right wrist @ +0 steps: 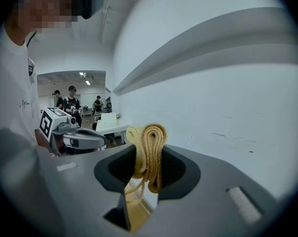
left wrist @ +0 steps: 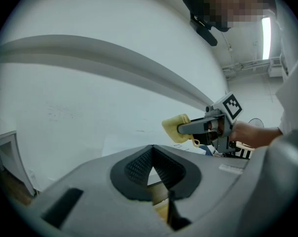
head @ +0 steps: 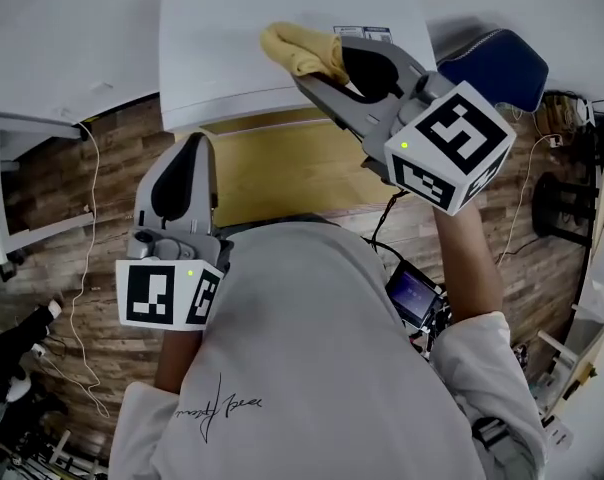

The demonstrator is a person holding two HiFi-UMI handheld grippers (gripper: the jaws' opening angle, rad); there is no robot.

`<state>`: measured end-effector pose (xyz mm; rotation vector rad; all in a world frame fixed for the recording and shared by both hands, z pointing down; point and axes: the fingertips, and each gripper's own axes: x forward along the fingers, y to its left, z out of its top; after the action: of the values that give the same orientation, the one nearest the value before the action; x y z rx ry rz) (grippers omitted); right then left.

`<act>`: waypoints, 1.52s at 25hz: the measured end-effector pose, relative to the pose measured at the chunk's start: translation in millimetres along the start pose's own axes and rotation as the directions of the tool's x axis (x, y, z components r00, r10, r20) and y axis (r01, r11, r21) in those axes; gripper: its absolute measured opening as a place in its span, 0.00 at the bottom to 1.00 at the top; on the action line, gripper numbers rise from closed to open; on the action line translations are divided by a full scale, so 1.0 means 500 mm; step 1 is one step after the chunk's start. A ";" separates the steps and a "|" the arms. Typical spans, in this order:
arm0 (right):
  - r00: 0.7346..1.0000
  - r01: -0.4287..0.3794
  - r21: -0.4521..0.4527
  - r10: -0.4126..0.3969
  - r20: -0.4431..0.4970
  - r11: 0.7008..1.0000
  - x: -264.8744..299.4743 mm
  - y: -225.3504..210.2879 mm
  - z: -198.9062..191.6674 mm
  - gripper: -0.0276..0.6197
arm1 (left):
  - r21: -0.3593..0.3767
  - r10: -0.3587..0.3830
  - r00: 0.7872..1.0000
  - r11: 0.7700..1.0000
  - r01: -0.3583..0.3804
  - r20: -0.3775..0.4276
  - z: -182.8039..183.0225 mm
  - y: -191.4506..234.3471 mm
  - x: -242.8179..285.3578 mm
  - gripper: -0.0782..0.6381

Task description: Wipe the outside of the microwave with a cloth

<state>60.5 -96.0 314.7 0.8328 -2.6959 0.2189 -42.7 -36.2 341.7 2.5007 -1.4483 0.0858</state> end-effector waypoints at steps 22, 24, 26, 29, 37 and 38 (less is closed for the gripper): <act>0.974 0.218 0.073 -0.222 0.041 0.973 -0.204 0.018 -0.161 0.23 | -0.027 0.093 0.995 0.995 -0.092 0.026 -0.023 -0.005 -0.033 0.10; 0.975 0.212 0.089 -0.217 0.040 0.973 -0.206 0.019 -0.170 0.23 | -0.025 0.086 0.996 0.996 -0.086 0.017 -0.030 -0.012 -0.029 0.10; 0.977 0.206 0.098 -0.211 0.042 0.974 -0.207 0.019 -0.172 0.23 | -0.020 0.072 0.997 0.997 -0.072 0.002 -0.034 -0.020 -0.024 0.10; 0.977 0.201 0.113 -0.207 0.044 0.973 -0.205 0.019 -0.174 0.23 | -0.018 0.055 0.998 0.998 -0.055 -0.022 -0.040 -0.028 -0.020 0.10; 0.981 0.182 0.112 -0.188 0.046 0.977 -0.207 0.023 -0.175 0.23 | -0.013 0.061 0.997 0.998 -0.062 -0.047 -0.049 -0.026 -0.017 0.10; 0.981 0.181 0.108 -0.187 0.047 0.977 -0.208 0.024 -0.174 0.23 | -0.014 0.059 0.997 0.998 -0.060 -0.052 -0.051 -0.027 -0.017 0.10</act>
<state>156.5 -11.3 360.7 1.1295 -2.6566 0.2982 -33.5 -16.6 362.4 2.4250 -1.4973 0.1476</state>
